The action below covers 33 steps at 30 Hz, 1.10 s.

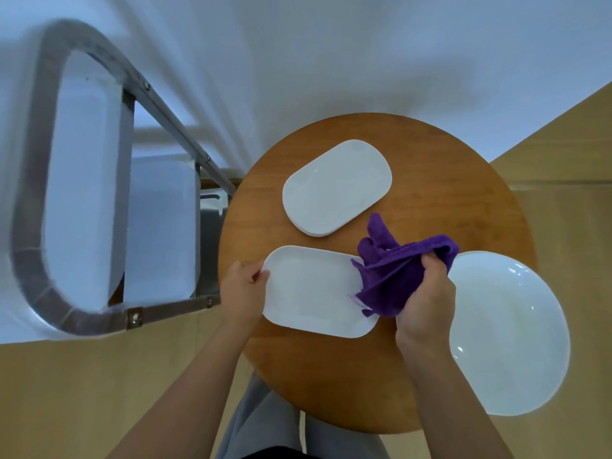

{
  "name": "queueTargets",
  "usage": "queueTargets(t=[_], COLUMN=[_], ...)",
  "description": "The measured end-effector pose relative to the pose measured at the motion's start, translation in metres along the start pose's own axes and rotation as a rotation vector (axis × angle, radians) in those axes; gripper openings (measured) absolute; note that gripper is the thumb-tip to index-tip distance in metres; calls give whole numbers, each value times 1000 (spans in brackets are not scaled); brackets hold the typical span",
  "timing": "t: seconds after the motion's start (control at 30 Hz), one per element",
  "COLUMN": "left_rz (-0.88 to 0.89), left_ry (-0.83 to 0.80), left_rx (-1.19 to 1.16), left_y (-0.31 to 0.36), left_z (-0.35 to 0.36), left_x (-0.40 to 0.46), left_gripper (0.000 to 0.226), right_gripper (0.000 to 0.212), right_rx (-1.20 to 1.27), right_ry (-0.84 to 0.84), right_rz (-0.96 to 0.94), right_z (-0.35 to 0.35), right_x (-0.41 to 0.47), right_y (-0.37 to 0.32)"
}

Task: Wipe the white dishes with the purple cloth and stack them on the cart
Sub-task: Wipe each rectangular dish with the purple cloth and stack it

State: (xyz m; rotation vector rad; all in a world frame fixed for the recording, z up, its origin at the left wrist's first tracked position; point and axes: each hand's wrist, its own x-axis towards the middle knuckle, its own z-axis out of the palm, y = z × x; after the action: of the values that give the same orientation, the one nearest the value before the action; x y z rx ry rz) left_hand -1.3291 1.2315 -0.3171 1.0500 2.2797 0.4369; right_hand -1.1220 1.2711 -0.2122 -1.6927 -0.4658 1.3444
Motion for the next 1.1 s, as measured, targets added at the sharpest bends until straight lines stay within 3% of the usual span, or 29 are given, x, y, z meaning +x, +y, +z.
queueTargets(t=[0.23, 0.47, 0.73, 0.83, 0.97, 1.1], left_rz=[-14, 7, -13, -43, -211, -457], left_ry=[21, 59, 7, -61, -143, -423], left_rx=[16, 80, 61, -60, -467, -744], left_y=[-2, 5, 8, 12, 21, 32], left_z=[1, -2, -9, -13, -20, -26], left_x=[-1, -7, -5, -7, -12, -14], left_gripper=[13, 11, 8, 4, 10, 25], right_gripper=[19, 37, 20, 18, 13, 17], right_rx=[1, 36, 26, 30, 29, -21], right_ry=[15, 18, 65, 74, 95, 108], right_rz=[-6, 13, 42, 40, 49, 39], right_z=[-2, -3, -6, -7, -12, -14], right_x=[-6, -6, -6, -6, -4, -3], right_y=[6, 5, 10, 12, 10, 11])
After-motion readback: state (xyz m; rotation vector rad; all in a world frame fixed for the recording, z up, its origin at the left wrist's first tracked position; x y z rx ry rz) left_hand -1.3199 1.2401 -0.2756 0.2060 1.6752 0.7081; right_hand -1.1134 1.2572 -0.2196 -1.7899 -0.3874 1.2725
